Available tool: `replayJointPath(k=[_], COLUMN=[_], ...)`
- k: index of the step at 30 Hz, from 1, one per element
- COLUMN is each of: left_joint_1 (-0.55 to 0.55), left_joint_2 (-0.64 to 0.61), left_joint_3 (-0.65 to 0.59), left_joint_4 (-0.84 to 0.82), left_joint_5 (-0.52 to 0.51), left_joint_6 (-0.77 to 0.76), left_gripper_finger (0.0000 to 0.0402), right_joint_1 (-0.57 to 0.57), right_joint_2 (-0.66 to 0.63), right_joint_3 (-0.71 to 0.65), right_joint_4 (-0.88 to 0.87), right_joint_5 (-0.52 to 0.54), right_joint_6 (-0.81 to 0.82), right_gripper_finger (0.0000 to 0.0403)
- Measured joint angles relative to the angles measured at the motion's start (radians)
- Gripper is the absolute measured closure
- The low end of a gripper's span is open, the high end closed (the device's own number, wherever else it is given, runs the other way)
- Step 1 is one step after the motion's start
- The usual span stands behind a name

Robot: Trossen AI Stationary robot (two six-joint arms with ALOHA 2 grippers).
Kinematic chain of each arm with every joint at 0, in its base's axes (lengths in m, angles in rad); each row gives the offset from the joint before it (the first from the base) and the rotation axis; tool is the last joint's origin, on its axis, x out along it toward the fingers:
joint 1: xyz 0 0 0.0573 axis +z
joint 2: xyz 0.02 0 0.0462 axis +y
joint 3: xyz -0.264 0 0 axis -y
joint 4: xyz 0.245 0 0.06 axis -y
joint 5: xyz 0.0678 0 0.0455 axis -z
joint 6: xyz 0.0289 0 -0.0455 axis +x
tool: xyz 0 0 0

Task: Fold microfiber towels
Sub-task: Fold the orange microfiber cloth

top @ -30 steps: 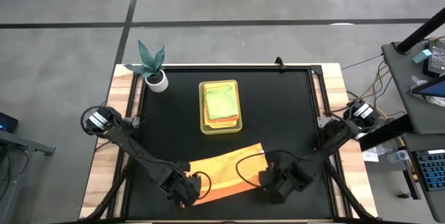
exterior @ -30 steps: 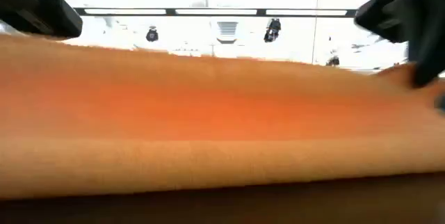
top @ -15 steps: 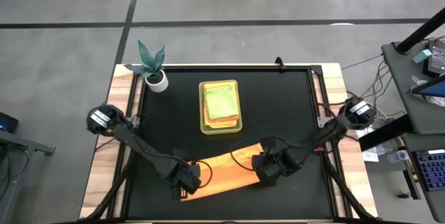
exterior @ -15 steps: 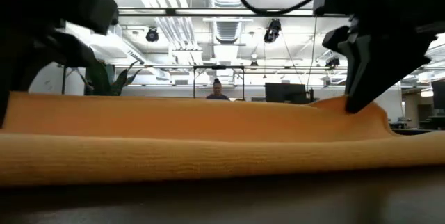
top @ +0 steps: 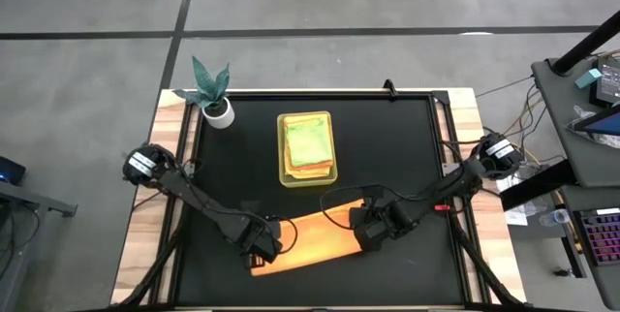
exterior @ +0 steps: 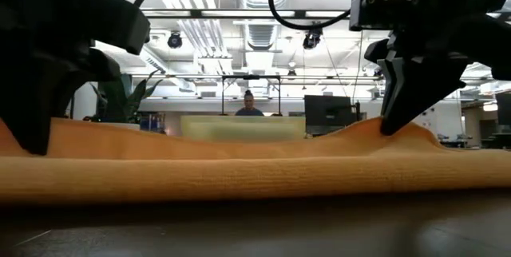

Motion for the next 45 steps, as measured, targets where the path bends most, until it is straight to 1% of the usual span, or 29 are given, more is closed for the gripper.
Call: replayJointPath(k=[3,10,20,23,26,30,34,40,45], left_joint_1=[0.003,0.018,0.034,0.037,0.038,0.039,0.039,0.039,0.039], left_joint_2=[0.000,0.000,0.001,0.002,0.002,0.002,0.001,-0.002,-0.004], left_joint_3=[0.000,-0.001,-0.018,-0.031,-0.053,-0.079,-0.083,-0.083,-0.076], left_joint_4=[0.000,-0.005,-0.008,-0.006,-0.005,-0.005,-0.009,-0.024,-0.136], left_joint_5=[-0.022,-0.025,-0.025,-0.025,-0.025,-0.026,-0.031,-0.033,-0.031], left_joint_6=[0.001,0.001,-0.005,-0.006,-0.024,-0.032,-0.031,-0.024,-0.021], left_gripper_finger=[0.0402,0.0402,0.0397,0.0372,0.0335,0.0285,0.0247,0.0211,0.0196], right_joint_1=[0.000,-0.005,-0.023,-0.025,-0.029,-0.040,-0.061,-0.089,-0.092], right_joint_2=[0.000,0.000,0.000,0.000,0.000,0.000,0.000,-0.015,-0.033], right_joint_3=[-0.006,-0.017,-0.034,-0.036,-0.036,-0.036,-0.036,-0.036,-0.036], right_joint_4=[0.011,0.022,0.028,0.030,0.041,0.048,0.034,-0.022,-0.056], right_joint_5=[0.003,0.052,0.053,0.053,0.053,0.053,0.054,0.053,0.053], right_joint_6=[0.001,0.010,0.015,0.015,0.015,0.014,0.014,0.014,0.013], right_gripper_finger=[0.0394,0.0394,0.0394,0.0391,0.0376,0.0340,0.0300,0.0257,0.0252])
